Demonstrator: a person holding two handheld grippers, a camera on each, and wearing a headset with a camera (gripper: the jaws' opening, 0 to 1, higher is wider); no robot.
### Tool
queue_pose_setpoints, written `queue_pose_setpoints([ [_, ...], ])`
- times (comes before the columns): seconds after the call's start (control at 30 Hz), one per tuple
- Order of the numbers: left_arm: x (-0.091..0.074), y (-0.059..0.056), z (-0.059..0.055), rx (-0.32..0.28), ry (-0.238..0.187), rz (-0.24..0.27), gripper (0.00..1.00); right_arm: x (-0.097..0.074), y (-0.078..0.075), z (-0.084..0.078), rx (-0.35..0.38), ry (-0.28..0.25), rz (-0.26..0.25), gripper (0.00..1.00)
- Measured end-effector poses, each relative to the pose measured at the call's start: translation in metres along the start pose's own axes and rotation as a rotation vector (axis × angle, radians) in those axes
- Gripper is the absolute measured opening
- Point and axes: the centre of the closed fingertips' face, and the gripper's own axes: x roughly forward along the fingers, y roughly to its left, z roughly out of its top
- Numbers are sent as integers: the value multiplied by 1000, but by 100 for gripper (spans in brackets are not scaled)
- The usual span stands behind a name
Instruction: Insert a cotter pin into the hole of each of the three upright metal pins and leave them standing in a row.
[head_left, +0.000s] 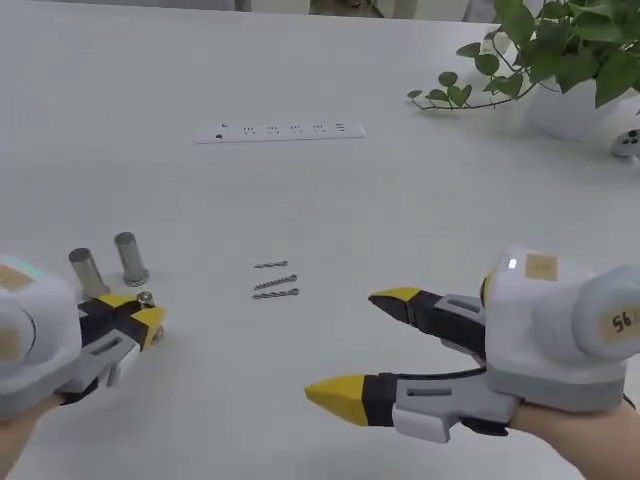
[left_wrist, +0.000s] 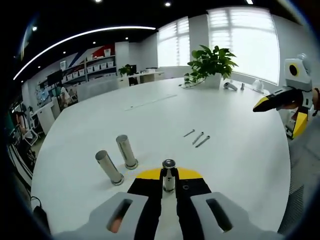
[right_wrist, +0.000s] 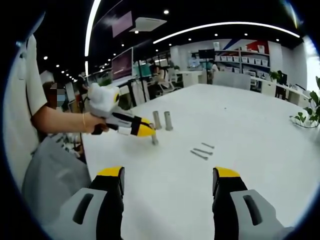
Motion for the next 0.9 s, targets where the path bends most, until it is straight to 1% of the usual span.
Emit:
queue_pose_setpoints([
  [0.07,0,-4,0,-1,1,-7,7,0,1,0,1,0,0,73],
  [0.23,0,-19,0,13,0,-45,7,-1,2,-2,0,2,4,73],
  [0.3,0,-22,0,17,0,-53,7,-1,2,-1,0,1,2,73],
  [0.43,0,-33,-2,31,3,-73,7,-2,1,-1,-1,1,-1,73],
  [0.63,1,-43,-5,37,10,-100,7,-2,1,-1,-3,0,0,73],
  [0.73,0,-50,-7,42,12,-107,7,-2,2,-2,-3,3,2,73],
  [0.9,-1,-52,-8,39,9,-110,7,-2,3,-3,-1,6,3,73],
])
